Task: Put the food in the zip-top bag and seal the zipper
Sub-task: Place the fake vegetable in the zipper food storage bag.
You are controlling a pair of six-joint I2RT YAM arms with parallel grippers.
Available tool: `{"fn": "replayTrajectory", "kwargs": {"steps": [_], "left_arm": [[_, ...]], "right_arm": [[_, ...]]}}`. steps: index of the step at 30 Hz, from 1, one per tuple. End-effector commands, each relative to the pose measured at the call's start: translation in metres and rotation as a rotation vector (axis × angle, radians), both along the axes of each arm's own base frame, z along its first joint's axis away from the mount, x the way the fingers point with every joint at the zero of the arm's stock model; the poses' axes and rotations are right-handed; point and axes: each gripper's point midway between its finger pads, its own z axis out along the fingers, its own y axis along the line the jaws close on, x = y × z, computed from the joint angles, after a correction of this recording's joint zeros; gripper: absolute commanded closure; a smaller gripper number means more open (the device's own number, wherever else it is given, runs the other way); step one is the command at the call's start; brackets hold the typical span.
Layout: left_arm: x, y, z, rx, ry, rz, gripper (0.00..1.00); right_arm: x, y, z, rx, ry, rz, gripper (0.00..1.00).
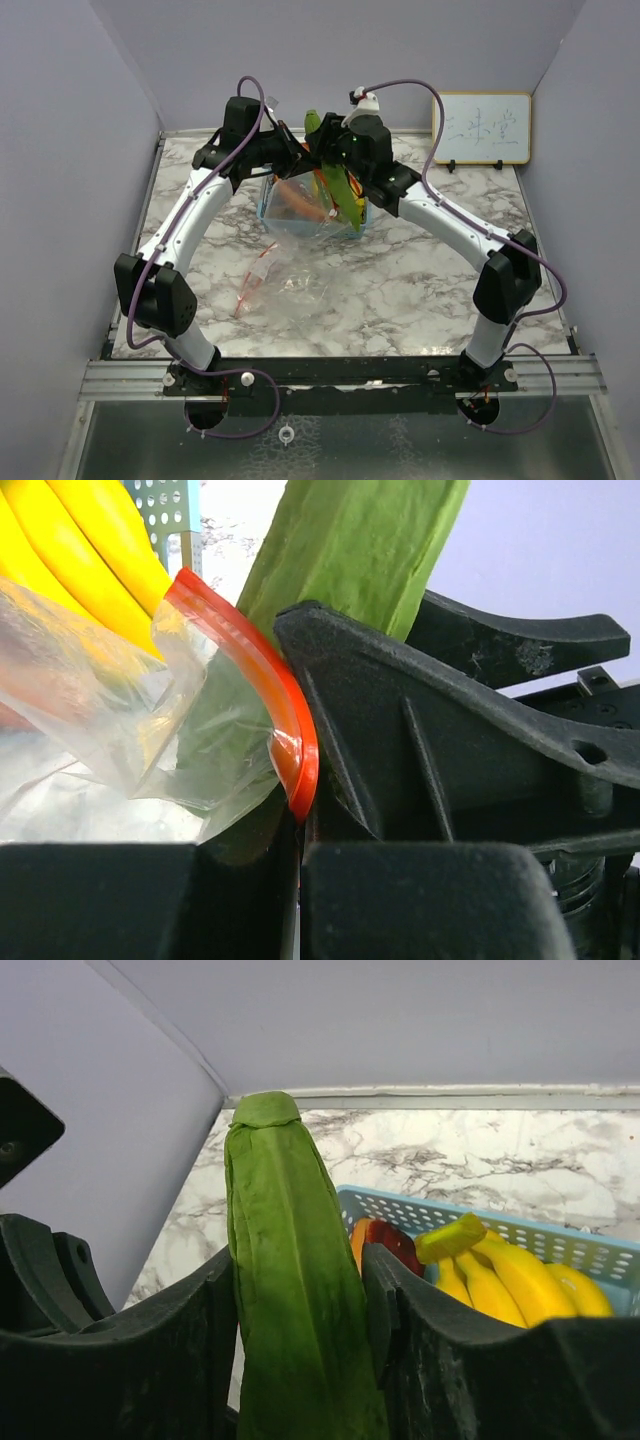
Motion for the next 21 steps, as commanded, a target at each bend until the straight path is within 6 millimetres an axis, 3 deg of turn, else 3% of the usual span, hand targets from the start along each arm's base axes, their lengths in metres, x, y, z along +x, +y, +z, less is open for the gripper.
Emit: {"fn": "replayTrajectory", "kwargs": {"steps": [1, 4, 5, 16, 21], "left_arm": [[-0.011, -0.004, 0.029, -0.054, -0.078, -0.036, 1.00], [-0.011, -0.004, 0.030, -0.057, -0.083, -0.036, 1.00], [-0.011, -0.005, 0.030, -0.059, -0.083, -0.035, 1.00], [-0.016, -0.004, 0.021, -0.062, -0.058, -0.039, 1.00], [-0.021, -0.002, 0.019, -0.061, -0.052, -0.037, 1.00]], "right_arm": [[-0.011, -0.007, -0.015, -0.031, 0.110, 0.022, 0.58], [-0.013, -0.018, -0.028, -0.018, 0.166, -0.010, 0.94], [-0.011, -0.020, -0.031, 0.001, 0.183, -0.022, 0.97], [0.040, -0.027, -0.016, 0.274, 0.278, -0.258, 0.98], [0.051, -0.028, -0.010, 0.340, 0.293, -0.297, 0.98]]}}
